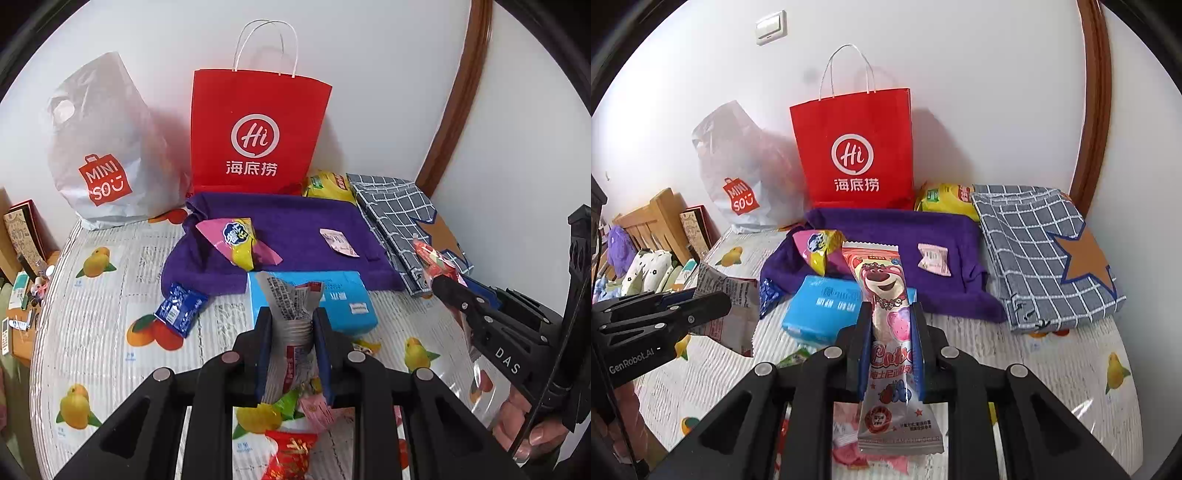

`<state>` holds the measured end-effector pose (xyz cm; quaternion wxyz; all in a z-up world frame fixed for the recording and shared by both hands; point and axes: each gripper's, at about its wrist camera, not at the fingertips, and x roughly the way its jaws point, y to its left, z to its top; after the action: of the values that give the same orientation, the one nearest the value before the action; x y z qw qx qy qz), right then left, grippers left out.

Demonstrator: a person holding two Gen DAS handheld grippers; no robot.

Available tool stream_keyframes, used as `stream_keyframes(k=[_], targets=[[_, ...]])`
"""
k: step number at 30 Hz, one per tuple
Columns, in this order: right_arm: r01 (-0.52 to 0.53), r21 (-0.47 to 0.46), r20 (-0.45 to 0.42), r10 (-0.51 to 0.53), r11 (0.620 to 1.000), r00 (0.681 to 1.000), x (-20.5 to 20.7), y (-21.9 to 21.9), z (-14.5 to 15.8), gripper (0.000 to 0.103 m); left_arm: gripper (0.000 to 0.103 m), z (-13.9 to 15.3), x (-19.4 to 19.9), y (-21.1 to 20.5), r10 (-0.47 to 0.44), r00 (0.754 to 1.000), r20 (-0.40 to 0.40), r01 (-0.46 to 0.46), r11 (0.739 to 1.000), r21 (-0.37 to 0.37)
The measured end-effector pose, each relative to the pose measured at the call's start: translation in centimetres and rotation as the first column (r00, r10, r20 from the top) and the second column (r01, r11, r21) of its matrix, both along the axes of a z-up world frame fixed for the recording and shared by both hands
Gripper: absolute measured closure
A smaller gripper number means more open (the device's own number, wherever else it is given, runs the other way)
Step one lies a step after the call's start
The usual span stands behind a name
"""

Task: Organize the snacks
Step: 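Carry the bear-print bar and white packet toward the purple towel with both grippers, then open the right gripper over the towel while the left gripper releases the white packet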

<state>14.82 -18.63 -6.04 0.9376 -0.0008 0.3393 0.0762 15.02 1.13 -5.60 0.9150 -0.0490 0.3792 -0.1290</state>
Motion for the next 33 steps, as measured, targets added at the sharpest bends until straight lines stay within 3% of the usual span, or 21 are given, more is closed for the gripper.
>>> stream_keyframes(k=[19,33], targets=[[0.042,0.007,0.007,-0.042,0.999,0.999,8.5,-1.9,0.0,0.084,0.082,0.2,7.8,0.3,0.031,1.000,-0.007,-0.031,0.999,-0.010],[0.020,-0.004,-0.028,-0.020,1.000,0.999,15.5,-1.5,-2.5,0.084,0.082,-2.2,13.2,1.5,0.048,0.997,-0.061,-0.049,0.999,-0.004]])
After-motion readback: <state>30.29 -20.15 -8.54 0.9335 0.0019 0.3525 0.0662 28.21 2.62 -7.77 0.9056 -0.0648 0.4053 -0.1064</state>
